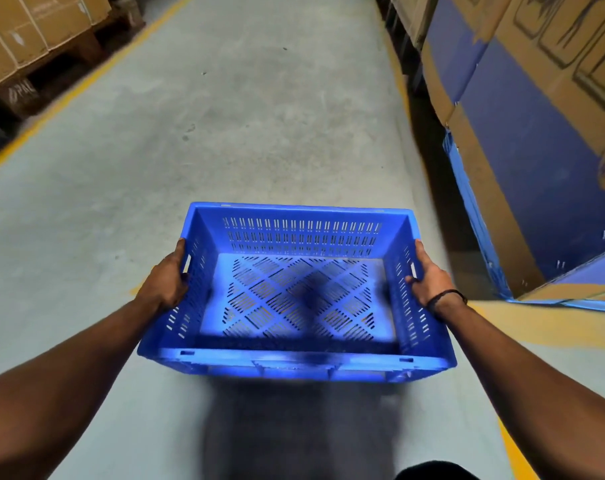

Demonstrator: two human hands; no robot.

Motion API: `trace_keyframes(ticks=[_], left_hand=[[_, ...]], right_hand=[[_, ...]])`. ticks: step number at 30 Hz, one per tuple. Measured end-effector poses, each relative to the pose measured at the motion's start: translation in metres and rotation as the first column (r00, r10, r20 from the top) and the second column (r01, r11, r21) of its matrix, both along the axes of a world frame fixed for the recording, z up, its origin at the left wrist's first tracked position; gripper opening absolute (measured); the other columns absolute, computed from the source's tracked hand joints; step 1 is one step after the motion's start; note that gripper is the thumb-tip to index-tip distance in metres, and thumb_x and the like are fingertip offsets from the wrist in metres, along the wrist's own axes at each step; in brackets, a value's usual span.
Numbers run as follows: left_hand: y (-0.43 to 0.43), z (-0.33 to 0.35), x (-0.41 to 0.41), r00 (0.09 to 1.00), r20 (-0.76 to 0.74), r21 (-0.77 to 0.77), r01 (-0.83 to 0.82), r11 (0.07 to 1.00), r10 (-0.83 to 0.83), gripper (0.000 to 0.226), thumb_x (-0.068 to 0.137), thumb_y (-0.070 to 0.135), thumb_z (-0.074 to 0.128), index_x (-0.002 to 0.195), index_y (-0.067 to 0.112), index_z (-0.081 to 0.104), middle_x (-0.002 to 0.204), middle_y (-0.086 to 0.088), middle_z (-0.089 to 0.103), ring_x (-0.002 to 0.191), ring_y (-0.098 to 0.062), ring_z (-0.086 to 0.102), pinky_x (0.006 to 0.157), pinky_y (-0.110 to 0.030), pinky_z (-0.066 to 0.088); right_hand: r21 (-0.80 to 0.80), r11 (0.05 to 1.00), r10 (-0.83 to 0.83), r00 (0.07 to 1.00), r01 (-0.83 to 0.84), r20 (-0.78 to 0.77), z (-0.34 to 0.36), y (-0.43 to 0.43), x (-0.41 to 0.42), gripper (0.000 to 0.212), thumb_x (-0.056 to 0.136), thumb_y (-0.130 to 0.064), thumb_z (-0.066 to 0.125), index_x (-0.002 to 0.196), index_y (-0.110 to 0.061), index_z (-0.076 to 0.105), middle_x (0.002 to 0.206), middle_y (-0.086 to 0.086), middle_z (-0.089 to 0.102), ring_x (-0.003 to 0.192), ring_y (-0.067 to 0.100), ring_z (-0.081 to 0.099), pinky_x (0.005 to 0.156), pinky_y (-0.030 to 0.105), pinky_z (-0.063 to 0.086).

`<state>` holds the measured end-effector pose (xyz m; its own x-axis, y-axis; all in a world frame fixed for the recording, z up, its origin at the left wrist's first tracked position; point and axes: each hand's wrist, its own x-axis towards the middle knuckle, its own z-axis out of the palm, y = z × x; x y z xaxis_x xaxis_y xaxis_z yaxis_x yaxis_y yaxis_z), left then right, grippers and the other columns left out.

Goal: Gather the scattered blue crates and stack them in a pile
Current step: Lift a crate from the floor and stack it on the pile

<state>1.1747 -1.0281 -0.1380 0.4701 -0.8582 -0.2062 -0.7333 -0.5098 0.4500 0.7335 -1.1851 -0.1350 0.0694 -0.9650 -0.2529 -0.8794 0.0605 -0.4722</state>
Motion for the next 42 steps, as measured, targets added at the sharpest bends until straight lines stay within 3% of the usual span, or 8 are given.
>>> trace_keyframes(ticks=[12,15,19,23,27,33,42], left_hand=[[0.067,0.286,0.031,0.997,-0.014,-0.057,-0.076,0.995,0.076,0.088,0.079,-0.003,0.048,0.151,0.024,0.005,0.140,-0.019,0.044,0.115,-0.037,0.054,0.091,-0.038,0.041],[0.097,0.376,0.035,0.992,-0.028,-0.022,-0.121,0.992,0.121,0.087,0.080,-0.004,0.048,0.151,0.025,0.006,0.136,-0.018,0.048,0.112,-0.037,0.055,0.085,-0.036,0.043],[0.139,0.488,0.041,0.987,-0.030,-0.016,-0.158,0.987,0.158,0.083,0.082,-0.001,0.049,0.151,0.024,0.010,0.138,-0.018,0.048,0.120,-0.039,0.050,0.092,-0.038,0.041],[0.180,0.573,0.048,0.981,-0.017,-0.022,-0.195,0.981,0.195,0.082,0.082,-0.001,0.050,0.151,0.024,0.013,0.139,-0.016,0.049,0.122,-0.036,0.051,0.094,-0.036,0.041],[0.215,0.633,0.054,0.961,0.032,-0.042,-0.274,0.961,0.276,0.080,0.082,-0.003,0.050,0.150,0.020,0.015,0.137,-0.022,0.049,0.120,-0.038,0.052,0.093,-0.036,0.041],[0.289,0.690,0.039,0.902,0.106,-0.048,-0.416,0.908,0.418,0.078,0.084,-0.001,0.050,0.151,0.016,0.013,0.132,-0.028,0.052,0.118,-0.040,0.053,0.091,-0.038,0.041],[0.476,0.735,0.017,0.710,0.139,-0.006,-0.697,0.717,0.691,0.075,0.089,0.006,0.053,0.150,0.018,0.011,0.130,-0.028,0.053,0.116,-0.041,0.054,0.089,-0.038,0.041]], right_hand=[[-0.021,0.998,0.058,0.995,-0.057,0.087,0.285,0.027,0.044,0.084,0.088,-0.012,0.059,0.148,-0.041,0.008,0.115,0.024,0.063,0.103,0.041,0.060,0.090,0.038,0.047],[0.000,0.995,0.100,0.992,-0.100,0.072,0.376,0.040,0.057,0.082,0.089,-0.012,0.059,0.148,-0.040,0.010,0.113,0.024,0.063,0.102,0.040,0.060,0.087,0.037,0.047],[0.031,0.989,0.140,0.989,-0.142,0.039,0.482,0.062,0.070,0.080,0.090,-0.016,0.056,0.148,-0.043,0.008,0.107,0.026,0.064,0.095,0.041,0.062,0.080,0.036,0.048],[0.033,0.980,0.194,0.980,-0.195,0.036,0.566,0.085,0.087,0.078,0.091,-0.014,0.055,0.149,-0.038,0.008,0.116,0.027,0.061,0.104,0.042,0.059,0.085,0.037,0.046],[0.002,0.956,0.293,0.956,-0.293,0.025,0.620,0.100,0.111,0.077,0.092,-0.015,0.054,0.150,-0.033,0.006,0.129,0.025,0.055,0.116,0.041,0.054,0.092,0.035,0.042],[-0.015,0.895,0.447,0.894,-0.447,0.041,0.665,0.117,0.145,0.077,0.092,-0.019,0.053,0.150,-0.036,0.004,0.129,0.024,0.055,0.113,0.040,0.056,0.093,0.038,0.043],[-0.040,0.668,0.743,0.669,-0.743,-0.024,0.715,0.214,0.244,0.075,0.095,-0.019,0.048,0.150,-0.035,0.001,0.130,0.021,0.054,0.111,0.038,0.057,0.091,0.036,0.043]])
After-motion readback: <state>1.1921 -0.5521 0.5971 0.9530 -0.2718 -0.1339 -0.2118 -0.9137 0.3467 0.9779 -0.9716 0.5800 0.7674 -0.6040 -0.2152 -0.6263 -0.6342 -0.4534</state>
